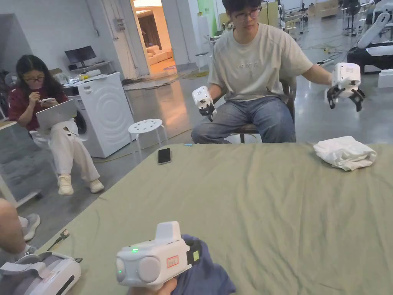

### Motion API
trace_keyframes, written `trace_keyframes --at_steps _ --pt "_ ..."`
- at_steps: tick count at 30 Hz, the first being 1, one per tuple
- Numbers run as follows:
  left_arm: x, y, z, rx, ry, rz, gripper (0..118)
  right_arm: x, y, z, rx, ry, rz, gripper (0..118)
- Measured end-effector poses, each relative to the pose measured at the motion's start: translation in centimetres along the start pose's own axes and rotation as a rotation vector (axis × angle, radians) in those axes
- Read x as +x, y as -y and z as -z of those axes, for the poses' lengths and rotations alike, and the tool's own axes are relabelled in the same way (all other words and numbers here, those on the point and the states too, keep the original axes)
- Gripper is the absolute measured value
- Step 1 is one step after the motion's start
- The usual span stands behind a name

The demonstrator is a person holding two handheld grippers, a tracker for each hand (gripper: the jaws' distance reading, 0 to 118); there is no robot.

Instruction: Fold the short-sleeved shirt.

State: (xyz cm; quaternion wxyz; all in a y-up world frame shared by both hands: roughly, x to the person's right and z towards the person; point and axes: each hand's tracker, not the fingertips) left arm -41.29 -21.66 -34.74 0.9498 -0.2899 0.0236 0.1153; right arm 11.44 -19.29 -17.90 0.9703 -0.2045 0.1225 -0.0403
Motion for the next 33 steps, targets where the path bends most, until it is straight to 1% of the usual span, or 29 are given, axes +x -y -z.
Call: trace_keyframes --at_steps 3,5,7,11,14,16,17,18,20,24,25,27,28,29,30,32,33 --pt "8.0 -0.4 1.7 0.007 0.144 0.058 0 1.2 0.2 -1.7 0.018 0.041 0.005 0" --pt "13.5 0.9 3.8 -0.026 0.274 0.099 0 2.4 0.2 -3.0 0.030 0.076 0.014 0" --pt "18.8 2.4 4.4 -0.053 0.374 0.137 0 3.5 0.3 -4.2 0.038 0.113 0.023 0" --pt "28.8 7.3 4.8 -0.136 0.621 0.233 0 5.8 1.0 -6.2 0.046 0.186 0.055 0" --pt "35.1 12.2 3.6 -0.221 0.812 0.292 0 7.1 1.7 -7.3 0.047 0.223 0.104 0" --pt "38.1 15.4 2.7 -0.289 0.919 0.350 0 7.7 2.3 -7.8 0.044 0.241 0.120 0" --pt "39.4 17.1 1.7 -0.314 0.957 0.367 0 7.9 2.6 -8.1 0.042 0.252 0.125 0" --pt "40.2 18.5 1.3 -0.335 0.967 0.388 0 8.1 2.8 -8.4 0.039 0.258 0.127 0" --pt "40.8 21.2 0.4 -0.368 0.960 0.387 0 8.4 3.2 -8.8 0.031 0.272 0.132 0" --pt "39.8 24.2 -0.1 -0.395 0.935 0.373 0 8.7 3.8 -9.0 0.021 0.279 0.144 0" --pt "39.3 24.0 -0.1 -0.393 0.907 0.345 12 8.6 3.8 -8.9 0.019 0.277 0.146 0" --pt "37.9 22.9 0.1 -0.381 0.857 0.284 66 8.7 4.0 -8.7 0.017 0.269 0.138 0" --pt "36.9 21.6 -0.5 -0.333 0.836 0.240 83 8.5 3.7 -8.8 0.023 0.264 0.127 0" --pt "35.7 19.7 -1.2 -0.276 0.832 0.211 87 8.2 3.4 -8.8 0.039 0.254 0.108 0" --pt "34.6 18.2 -2.1 -0.217 0.825 0.205 86 8.0 3.0 -8.8 0.052 0.244 0.093 0" --pt "31.9 14.3 -5.4 -0.052 0.736 0.214 86 7.4 1.8 -8.7 0.088 0.223 0.062 0" --pt "30.5 12.4 -7.3 0.032 0.696 0.243 86 7.2 1.3 -8.6 0.104 0.212 0.050 0"
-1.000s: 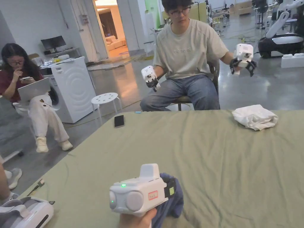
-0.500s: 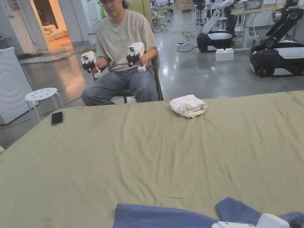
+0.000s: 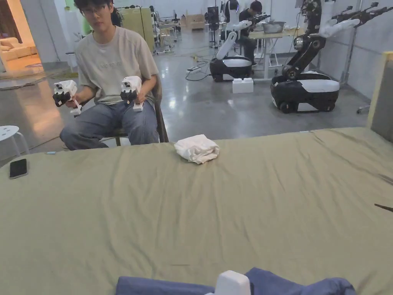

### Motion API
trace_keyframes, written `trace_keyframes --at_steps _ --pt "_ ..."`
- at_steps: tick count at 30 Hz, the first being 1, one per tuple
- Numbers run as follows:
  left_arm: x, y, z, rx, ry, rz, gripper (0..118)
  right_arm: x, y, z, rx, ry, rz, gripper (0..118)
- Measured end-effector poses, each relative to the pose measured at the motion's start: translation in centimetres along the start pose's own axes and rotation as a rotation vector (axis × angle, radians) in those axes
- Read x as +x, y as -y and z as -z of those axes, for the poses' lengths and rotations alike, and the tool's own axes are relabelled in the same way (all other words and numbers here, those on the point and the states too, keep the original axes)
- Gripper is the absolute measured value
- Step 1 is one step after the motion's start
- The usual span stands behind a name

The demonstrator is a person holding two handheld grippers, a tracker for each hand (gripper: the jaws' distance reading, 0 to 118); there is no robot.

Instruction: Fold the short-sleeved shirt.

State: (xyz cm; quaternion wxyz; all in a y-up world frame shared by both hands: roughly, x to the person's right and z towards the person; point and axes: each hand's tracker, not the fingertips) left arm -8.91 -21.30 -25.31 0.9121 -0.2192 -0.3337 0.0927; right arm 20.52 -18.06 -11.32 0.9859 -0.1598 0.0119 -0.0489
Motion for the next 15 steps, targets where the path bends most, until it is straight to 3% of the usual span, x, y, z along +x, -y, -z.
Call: trace_keyframes --at_steps 4,6,11,14,15 --pt "0.4 -3.9 -9.3 0.206 -0.224 0.150 85 -1.4 -1.9 0.1 0.086 -0.040 -0.050 0" --pt "0.7 -4.4 -13.3 0.253 -0.313 0.208 77 -2.1 -2.8 0.1 0.112 -0.057 -0.067 0" --pt "1.7 -3.1 -20.4 0.357 -0.551 0.242 29 -3.8 -3.8 -0.5 0.161 -0.111 -0.116 0" --pt "2.3 -2.1 -22.9 0.400 -0.611 0.253 19 -4.4 -3.8 -0.8 0.172 -0.128 -0.107 0" --pt "2.5 -2.0 -23.3 0.408 -0.631 0.250 10 -4.5 -3.6 -0.8 0.175 -0.134 -0.090 0"
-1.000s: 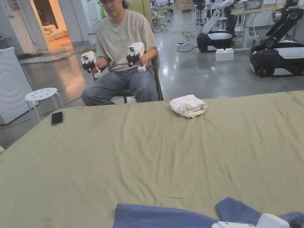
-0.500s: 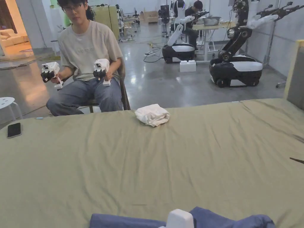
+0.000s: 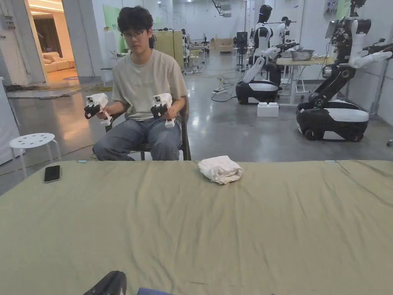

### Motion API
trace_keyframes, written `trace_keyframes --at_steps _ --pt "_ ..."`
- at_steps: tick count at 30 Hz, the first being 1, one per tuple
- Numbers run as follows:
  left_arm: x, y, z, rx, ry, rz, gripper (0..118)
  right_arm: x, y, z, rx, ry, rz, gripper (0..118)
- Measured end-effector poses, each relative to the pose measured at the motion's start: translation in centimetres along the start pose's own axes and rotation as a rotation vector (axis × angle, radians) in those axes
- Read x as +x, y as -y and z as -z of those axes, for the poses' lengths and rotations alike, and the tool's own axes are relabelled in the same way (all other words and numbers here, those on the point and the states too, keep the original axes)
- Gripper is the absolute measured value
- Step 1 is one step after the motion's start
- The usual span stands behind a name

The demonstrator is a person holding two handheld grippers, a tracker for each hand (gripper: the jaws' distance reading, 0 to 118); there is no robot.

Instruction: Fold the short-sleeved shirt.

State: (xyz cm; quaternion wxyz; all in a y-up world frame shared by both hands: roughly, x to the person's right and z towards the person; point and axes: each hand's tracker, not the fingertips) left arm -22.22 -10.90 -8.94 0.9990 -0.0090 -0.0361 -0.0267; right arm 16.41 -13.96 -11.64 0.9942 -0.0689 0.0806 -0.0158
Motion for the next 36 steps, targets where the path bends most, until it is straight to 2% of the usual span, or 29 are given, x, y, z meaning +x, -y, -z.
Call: trace_keyframes --at_steps 1,2,11,18,23,24,25,26,27,29,30,31,34,36 --pt "-0.1 0.1 -0.3 -0.005 -0.023 0.004 3 -0.1 0.2 -0.1 -0.002 -0.004 0.016 0" --pt "-0.2 0.3 -0.6 -0.011 -0.035 0.005 0 -0.1 0.4 0.0 -0.008 -0.005 0.023 0" --pt "-1.1 1.0 -0.6 -0.060 -0.041 -0.035 0 -0.3 0.8 0.3 -0.034 0.007 0.005 0" --pt "-1.8 1.7 0.7 -0.105 -0.043 -0.076 0 0.0 1.3 0.7 -0.046 0.009 0.025 0" --pt "-4.8 4.8 5.2 -0.271 0.005 -0.278 0 0.7 2.2 1.2 -0.079 0.022 0.034 0" --pt "-5.3 5.6 6.3 -0.282 0.025 -0.289 4 0.8 2.4 1.3 -0.087 0.023 0.038 0" --pt "-5.7 6.6 7.9 -0.308 0.048 -0.304 14 1.0 2.6 1.5 -0.096 0.028 0.042 0" --pt "-6.2 7.7 9.8 -0.346 0.073 -0.317 31 1.2 2.9 1.6 -0.107 0.036 0.045 0" --pt "-6.5 8.6 11.6 -0.402 0.107 -0.337 40 1.4 3.1 1.7 -0.118 0.041 0.046 0" --pt "-6.9 10.9 16.2 -0.520 0.135 -0.367 44 1.9 3.7 1.9 -0.146 0.053 0.043 0" --pt "-6.9 12.0 18.2 -0.547 0.127 -0.352 58 2.2 4.0 2.0 -0.159 0.062 0.044 0" --pt "-6.8 13.3 20.4 -0.568 0.105 -0.313 65 2.6 4.4 2.2 -0.178 0.074 0.051 0" --pt "-7.0 17.5 26.6 -0.690 0.049 -0.243 66 3.6 5.6 2.5 -0.232 0.105 0.071 0" --pt "-7.1 20.3 29.4 -0.774 0.018 -0.250 66 4.3 6.3 2.6 -0.259 0.134 0.073 0"
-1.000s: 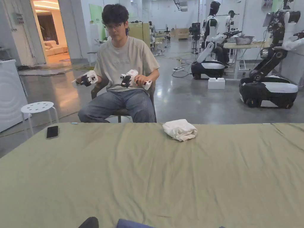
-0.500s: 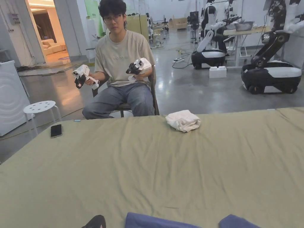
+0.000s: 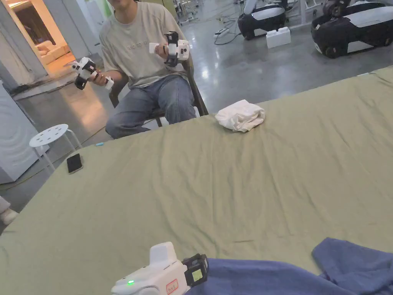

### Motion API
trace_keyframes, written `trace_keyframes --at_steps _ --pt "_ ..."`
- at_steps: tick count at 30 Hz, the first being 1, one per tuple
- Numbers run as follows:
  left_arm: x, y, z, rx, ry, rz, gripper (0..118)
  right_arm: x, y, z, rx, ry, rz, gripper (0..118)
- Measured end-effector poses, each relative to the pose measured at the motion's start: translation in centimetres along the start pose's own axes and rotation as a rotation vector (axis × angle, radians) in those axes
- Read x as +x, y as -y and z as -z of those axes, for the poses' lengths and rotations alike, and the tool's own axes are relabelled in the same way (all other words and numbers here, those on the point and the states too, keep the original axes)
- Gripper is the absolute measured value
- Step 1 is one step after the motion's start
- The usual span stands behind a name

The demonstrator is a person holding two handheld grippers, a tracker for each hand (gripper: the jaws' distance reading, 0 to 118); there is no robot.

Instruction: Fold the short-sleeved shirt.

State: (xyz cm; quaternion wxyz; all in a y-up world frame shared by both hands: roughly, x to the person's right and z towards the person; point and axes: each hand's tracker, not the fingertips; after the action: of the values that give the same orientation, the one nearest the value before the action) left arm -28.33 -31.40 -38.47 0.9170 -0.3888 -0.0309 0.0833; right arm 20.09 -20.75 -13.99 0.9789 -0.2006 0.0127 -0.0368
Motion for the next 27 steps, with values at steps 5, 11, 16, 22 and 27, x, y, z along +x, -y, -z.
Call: trace_keyframes --at_steps 5,11,16,22,27 --pt "-0.2 0.7 4.5 -0.071 -0.025 -0.003 52 1.8 1.2 0.7 -0.056 0.046 0.024 0" --pt "1.4 0.6 5.4 -0.107 -0.062 0.082 13 3.1 2.1 1.7 -0.096 0.062 0.034 0" --pt "2.7 0.6 6.5 -0.155 -0.100 0.150 3 4.0 0.4 5.1 -0.141 0.025 0.059 10" --pt "2.4 0.3 6.5 -0.175 -0.092 0.136 3 5.9 -1.0 14.4 -0.260 -0.012 0.090 67" --pt "2.2 -0.1 6.5 -0.194 -0.083 0.130 4 8.8 0.9 23.0 -0.411 0.047 0.060 68"
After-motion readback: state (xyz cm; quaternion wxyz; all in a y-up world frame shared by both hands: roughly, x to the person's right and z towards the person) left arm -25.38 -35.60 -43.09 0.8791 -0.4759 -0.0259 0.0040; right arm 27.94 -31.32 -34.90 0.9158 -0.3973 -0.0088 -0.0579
